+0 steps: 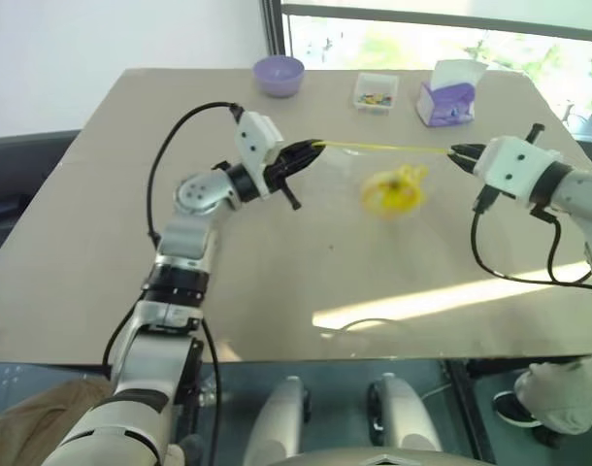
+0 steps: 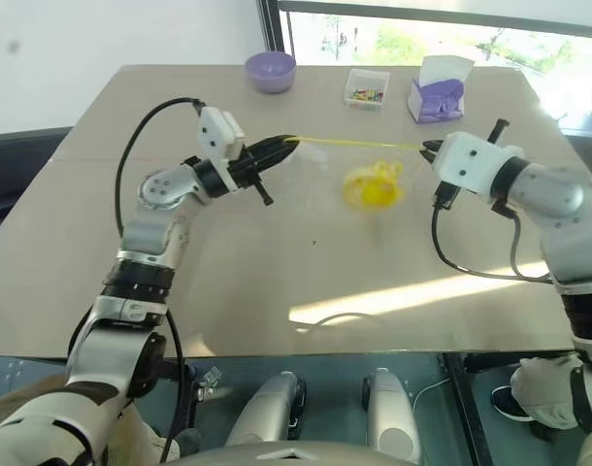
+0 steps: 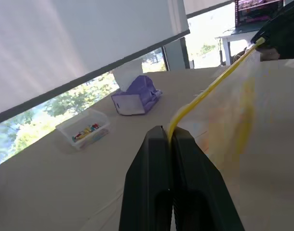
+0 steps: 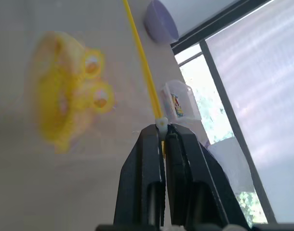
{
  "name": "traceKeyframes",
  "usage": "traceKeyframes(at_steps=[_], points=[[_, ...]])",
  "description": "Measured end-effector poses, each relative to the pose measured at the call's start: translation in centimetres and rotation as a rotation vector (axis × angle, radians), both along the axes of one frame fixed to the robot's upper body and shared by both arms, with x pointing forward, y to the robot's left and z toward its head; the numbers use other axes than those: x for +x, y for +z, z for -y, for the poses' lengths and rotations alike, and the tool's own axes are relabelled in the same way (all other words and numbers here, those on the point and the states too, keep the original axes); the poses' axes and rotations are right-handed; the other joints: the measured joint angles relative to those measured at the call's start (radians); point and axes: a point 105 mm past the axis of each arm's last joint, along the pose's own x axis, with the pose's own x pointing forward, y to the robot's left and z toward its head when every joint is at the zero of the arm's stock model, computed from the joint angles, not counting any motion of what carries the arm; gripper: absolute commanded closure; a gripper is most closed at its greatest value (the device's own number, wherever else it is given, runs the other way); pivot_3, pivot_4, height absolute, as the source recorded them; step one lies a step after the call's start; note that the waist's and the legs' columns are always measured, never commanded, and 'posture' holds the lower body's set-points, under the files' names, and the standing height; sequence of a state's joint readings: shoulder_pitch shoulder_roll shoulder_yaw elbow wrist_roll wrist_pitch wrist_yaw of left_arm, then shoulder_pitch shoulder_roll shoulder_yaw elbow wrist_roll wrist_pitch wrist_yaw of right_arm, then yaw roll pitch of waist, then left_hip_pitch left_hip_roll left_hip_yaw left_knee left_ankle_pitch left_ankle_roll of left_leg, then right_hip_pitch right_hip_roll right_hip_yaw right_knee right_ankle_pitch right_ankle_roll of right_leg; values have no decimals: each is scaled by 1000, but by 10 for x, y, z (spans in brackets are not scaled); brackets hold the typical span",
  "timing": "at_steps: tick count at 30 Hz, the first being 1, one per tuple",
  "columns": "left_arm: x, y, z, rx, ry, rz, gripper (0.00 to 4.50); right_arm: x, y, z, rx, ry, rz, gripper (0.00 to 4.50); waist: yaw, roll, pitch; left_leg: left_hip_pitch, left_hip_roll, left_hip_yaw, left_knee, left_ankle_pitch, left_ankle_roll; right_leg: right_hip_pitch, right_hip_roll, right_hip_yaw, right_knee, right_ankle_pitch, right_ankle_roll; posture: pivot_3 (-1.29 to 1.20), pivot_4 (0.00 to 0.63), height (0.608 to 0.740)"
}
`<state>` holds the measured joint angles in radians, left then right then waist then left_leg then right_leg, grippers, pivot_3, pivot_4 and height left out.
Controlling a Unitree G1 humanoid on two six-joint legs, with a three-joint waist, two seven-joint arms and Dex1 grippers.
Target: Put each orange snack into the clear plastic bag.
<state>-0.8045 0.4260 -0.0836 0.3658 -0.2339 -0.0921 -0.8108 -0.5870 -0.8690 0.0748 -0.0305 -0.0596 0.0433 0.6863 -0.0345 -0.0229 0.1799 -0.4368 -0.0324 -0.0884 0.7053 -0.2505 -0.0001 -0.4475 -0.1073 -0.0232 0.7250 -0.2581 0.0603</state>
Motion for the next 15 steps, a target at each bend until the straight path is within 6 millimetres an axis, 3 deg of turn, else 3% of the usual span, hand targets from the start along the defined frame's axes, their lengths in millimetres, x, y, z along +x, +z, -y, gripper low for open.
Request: traceKeyframes(at_steps=[4, 6, 8, 10, 14, 15], points=[[-6, -5, 1, 39, -6, 59, 4500, -6, -9, 1, -1, -6, 2, 4463, -2, 0, 0, 0, 0, 0, -1, 0, 0, 0, 0, 0, -1, 0, 0, 0, 150, 666], [-18, -35, -1, 102, -27, 28, 4500, -15, -36, 0, 5, -5, -61, 4463, -3, 0, -1, 0, 0, 1, -1, 0, 0, 0, 0, 1, -1, 0, 0, 0, 150, 666], [-32, -81, -2, 164, -45, -72, 4500, -24, -73, -2, 63, -18, -167, 4463, -3, 0, 0, 0, 0, 1, -1, 0, 1, 0, 0, 2, 0, 0, 0, 0, 150, 666], [-41, -105, -1, 205, -55, -114, 4500, -29, -102, -3, 98, -42, -244, 4463, 0, 0, 0, 1, 0, 1, 0, 0, 1, 0, 0, 2, 2, 0, 0, 0, 150, 666], [-52, -117, 0, 237, -73, -123, 4500, -38, -131, -4, 120, -67, -323, 4463, 3, 1, 0, 4, 0, 1, 0, 0, 1, 1, 0, 3, 3, 0, 0, 0, 150, 666], [-54, -117, -1, 240, -76, -129, 3863, -40, -132, -5, 128, -66, -332, 3771, 3, 1, 0, 4, 0, 1, 0, 0, 1, 1, 1, 3, 3, 0, 0, 0, 150, 666]])
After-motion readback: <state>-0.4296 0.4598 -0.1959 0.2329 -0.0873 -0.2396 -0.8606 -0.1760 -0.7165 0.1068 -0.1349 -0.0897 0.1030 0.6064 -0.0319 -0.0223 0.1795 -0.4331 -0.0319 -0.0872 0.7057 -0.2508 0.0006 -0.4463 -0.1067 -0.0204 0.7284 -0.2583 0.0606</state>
